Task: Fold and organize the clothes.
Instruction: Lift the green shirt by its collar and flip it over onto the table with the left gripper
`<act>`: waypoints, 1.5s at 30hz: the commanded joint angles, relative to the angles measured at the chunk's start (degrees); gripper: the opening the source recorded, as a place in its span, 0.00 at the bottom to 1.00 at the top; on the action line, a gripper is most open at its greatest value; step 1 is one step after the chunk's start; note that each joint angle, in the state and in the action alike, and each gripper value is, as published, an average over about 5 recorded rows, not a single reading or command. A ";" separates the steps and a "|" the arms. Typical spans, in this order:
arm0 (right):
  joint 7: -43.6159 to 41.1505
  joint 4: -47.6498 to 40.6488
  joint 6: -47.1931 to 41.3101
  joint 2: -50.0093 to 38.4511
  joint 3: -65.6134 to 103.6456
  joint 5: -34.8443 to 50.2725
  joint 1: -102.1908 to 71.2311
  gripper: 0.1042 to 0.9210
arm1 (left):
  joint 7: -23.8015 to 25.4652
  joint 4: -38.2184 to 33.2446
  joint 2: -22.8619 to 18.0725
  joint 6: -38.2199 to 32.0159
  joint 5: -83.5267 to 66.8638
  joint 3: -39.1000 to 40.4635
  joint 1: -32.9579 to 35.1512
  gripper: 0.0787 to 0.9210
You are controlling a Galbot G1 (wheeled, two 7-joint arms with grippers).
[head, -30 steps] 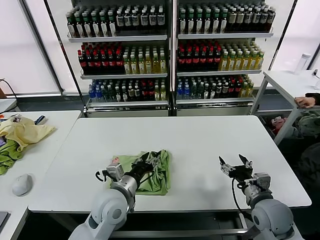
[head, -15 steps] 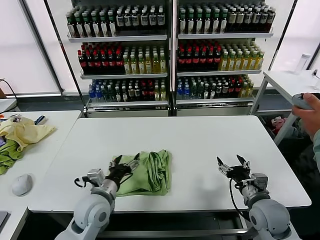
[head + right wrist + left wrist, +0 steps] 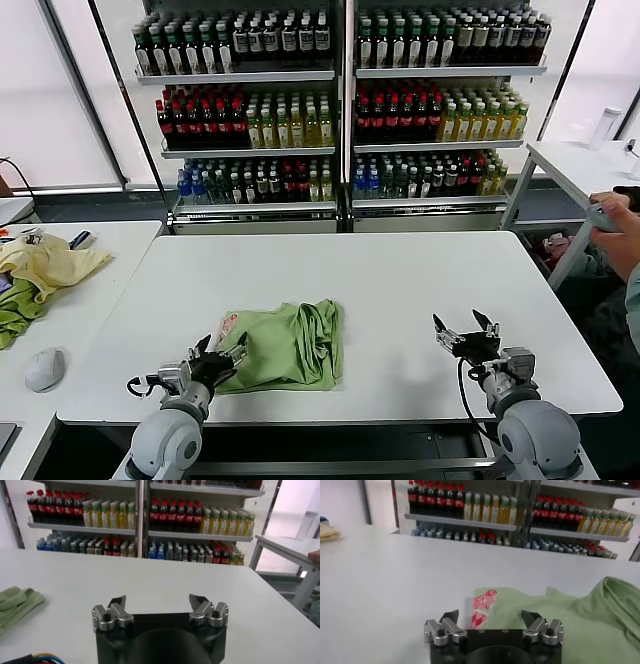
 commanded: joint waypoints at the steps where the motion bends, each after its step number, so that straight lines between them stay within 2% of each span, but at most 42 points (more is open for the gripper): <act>1: 0.03 0.90 -0.08 -0.10 0.52 0.05 -0.49 0.88 | 0.55 2.91 -0.82 -0.23 -2.21 -0.37 0.65 0.86; 6: 0.11 1.51 -0.24 -0.02 0.90 0.04 -0.92 0.88 | 1.55 1.40 -1.56 -0.08 -4.30 -0.33 1.69 0.73; 13: 0.29 2.09 -0.48 0.20 1.09 0.02 -1.12 0.88 | 3.81 0.62 -3.14 0.45 -13.04 -2.42 1.75 0.49; 23: 0.36 2.56 -0.55 0.58 1.43 0.04 -1.62 0.88 | 4.39 0.94 -5.27 1.41 -30.93 -10.38 0.92 0.15; 26: 0.33 2.55 -0.49 0.50 1.63 0.17 -1.59 0.88 | 3.95 0.25 -5.40 1.95 -34.60 -13.49 1.16 0.08; 29: 0.28 2.44 -0.42 0.46 1.81 0.41 -1.46 0.88 | 3.25 -0.85 -4.65 2.74 -37.91 -17.35 1.83 0.06; 33: 0.16 2.07 -0.18 0.38 1.62 0.67 -0.99 0.88 | 2.25 -2.07 -0.82 4.08 -41.48 -24.65 2.30 0.06; 40: -0.04 1.91 0.32 0.08 1.14 1.43 -0.23 0.88 | 2.68 -1.64 10.84 6.52 -42.34 -38.01 3.10 0.06; 45: -0.17 2.51 0.67 -0.28 1.45 2.38 -0.08 0.88 | 3.15 -4.75 16.58 8.05 -40.38 -42.26 3.22 0.06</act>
